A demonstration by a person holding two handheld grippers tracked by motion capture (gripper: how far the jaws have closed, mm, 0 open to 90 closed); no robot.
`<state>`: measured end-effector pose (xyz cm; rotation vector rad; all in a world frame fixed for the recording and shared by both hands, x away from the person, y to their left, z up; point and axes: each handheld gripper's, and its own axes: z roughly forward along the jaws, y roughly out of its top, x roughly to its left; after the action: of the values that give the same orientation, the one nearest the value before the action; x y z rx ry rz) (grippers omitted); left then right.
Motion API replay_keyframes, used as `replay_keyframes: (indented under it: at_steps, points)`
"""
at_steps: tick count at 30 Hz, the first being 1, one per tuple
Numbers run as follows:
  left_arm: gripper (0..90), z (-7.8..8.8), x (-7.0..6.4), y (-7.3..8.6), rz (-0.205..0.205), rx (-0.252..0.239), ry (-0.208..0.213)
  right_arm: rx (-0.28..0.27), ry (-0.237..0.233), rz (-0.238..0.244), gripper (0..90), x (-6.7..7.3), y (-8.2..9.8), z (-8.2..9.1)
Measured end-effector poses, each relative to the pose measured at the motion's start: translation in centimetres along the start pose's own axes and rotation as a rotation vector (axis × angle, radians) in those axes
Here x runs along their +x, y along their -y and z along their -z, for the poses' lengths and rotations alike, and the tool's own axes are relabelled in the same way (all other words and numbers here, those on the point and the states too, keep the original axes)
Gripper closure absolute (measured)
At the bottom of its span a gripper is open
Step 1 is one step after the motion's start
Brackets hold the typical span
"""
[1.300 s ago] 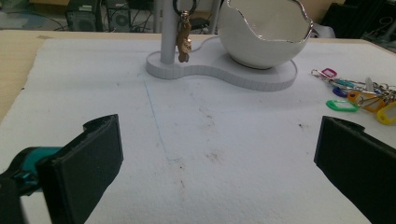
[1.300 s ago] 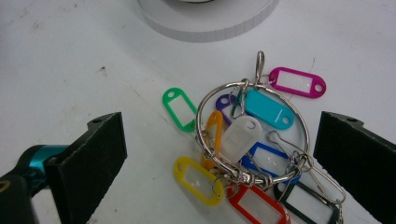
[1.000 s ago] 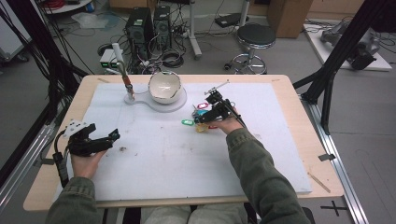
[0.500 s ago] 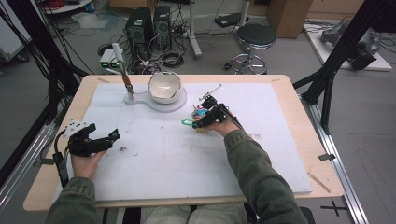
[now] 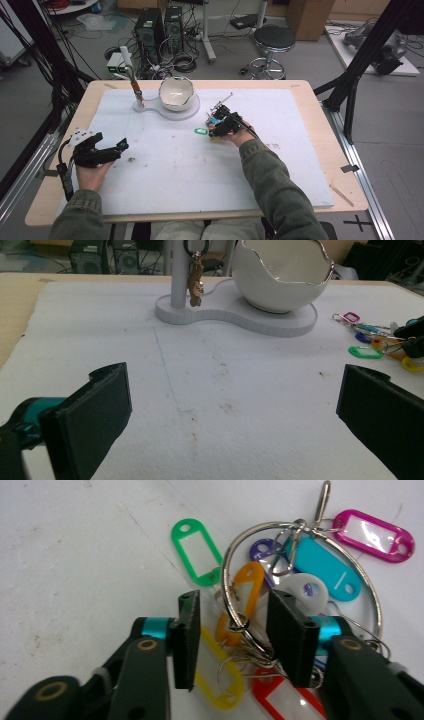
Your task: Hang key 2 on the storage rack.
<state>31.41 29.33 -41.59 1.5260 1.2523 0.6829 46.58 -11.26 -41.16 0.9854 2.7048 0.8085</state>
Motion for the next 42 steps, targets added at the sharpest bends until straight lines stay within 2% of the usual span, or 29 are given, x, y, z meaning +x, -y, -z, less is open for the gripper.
replay_keyframes:
  at_steps: [6,10,14,18,23,28,42]
  points:
    - [1.7,0.0,0.0,0.0,0.0,0.0,0.0,0.0,0.016,-0.001,67.6,-0.1,0.0,0.0]
    - [1.7,0.0,0.0,0.0,-0.001,0.0,0.001,-0.008,0.042,0.028,74.6,0.2,0.0,-0.1]
    - [1.7,0.0,0.0,0.0,-0.003,0.002,0.001,-0.025,0.043,0.034,81.2,0.5,-0.2,0.3]
    - [1.7,0.1,-0.1,0.0,-0.002,0.0,0.002,-0.037,0.073,0.041,81.6,0.8,-0.2,0.9]
    - [1.7,0.1,-0.1,0.0,0.001,-0.002,0.003,-0.091,0.086,0.02,82.2,0.7,-0.2,2.2]
    - [1.7,0.1,-0.2,0.0,0.003,-0.004,0.005,-0.121,0.105,0.003,82.2,0.4,0.0,3.7]
    - [1.7,0.0,0.0,-0.1,0.02,-0.016,0.01,-0.208,0.096,-0.054,82.3,-0.3,0.5,7.3]
